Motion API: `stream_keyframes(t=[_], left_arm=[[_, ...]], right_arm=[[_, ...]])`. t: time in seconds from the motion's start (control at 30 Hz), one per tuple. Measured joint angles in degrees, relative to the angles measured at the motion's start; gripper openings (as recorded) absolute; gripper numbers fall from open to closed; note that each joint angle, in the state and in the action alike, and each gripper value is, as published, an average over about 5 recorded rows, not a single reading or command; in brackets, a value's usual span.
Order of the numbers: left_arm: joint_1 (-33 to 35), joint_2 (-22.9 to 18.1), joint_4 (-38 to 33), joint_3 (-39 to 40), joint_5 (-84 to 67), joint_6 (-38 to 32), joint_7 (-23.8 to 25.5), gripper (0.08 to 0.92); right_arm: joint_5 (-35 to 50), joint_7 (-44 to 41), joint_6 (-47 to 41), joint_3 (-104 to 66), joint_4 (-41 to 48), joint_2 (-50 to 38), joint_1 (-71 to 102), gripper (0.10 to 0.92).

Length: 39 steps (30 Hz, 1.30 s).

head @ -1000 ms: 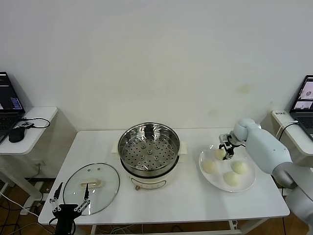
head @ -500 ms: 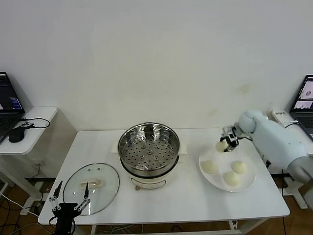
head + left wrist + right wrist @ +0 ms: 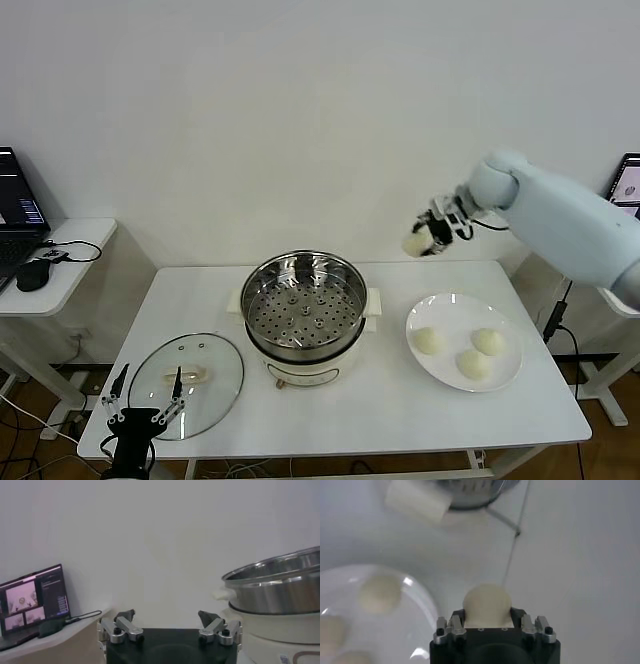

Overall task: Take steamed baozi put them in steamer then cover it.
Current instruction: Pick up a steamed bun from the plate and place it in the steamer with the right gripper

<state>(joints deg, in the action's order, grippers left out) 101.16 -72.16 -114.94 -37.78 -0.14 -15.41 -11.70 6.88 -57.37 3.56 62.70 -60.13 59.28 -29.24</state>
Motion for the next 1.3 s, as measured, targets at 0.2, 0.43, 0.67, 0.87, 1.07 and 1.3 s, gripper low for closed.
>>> stream_keyframes(t=[0.2,0.43,0.67,0.87,1.07,1.3], left_arm=[[0.19,-0.04,-0.28,-0.49,-0.43,0.21,-0.32,0.823],[0.22,-0.82,-0.54,-0.69,-0.57,0.18,-0.59,0.823],[0.11,-1.43,-0.56,-0.99,-0.68,0.07,-0.78,0.823],[-0.09,-1.56,-0.56,-1.18,-0.91,0.05,-0.82,0.823],[-0.52,-1.59,-0.25,-1.13,-1.01,0.08,-0.81,0.823],[-0.84,-1.58,-0.11,-0.86,-1.05,0.12,-0.79,0.823]], right_arm=[[1.36,1.94,3.34,4.16,0.05,6.61,-1.75,0.582],[-1.49,4.34,9.07,7.75,1.74,12.97,-1.49,0.585],[-8.37,6.78,15.53,8.68,4.94,17.41,1.17,0.585],[-15.47,9.10,20.98,8.27,8.67,20.13,3.81,0.585],[-21.94,11.08,25.26,7.28,12.03,21.89,5.99,0.585],[-27.74,13.22,28.49,5.72,15.48,23.58,7.64,0.623]])
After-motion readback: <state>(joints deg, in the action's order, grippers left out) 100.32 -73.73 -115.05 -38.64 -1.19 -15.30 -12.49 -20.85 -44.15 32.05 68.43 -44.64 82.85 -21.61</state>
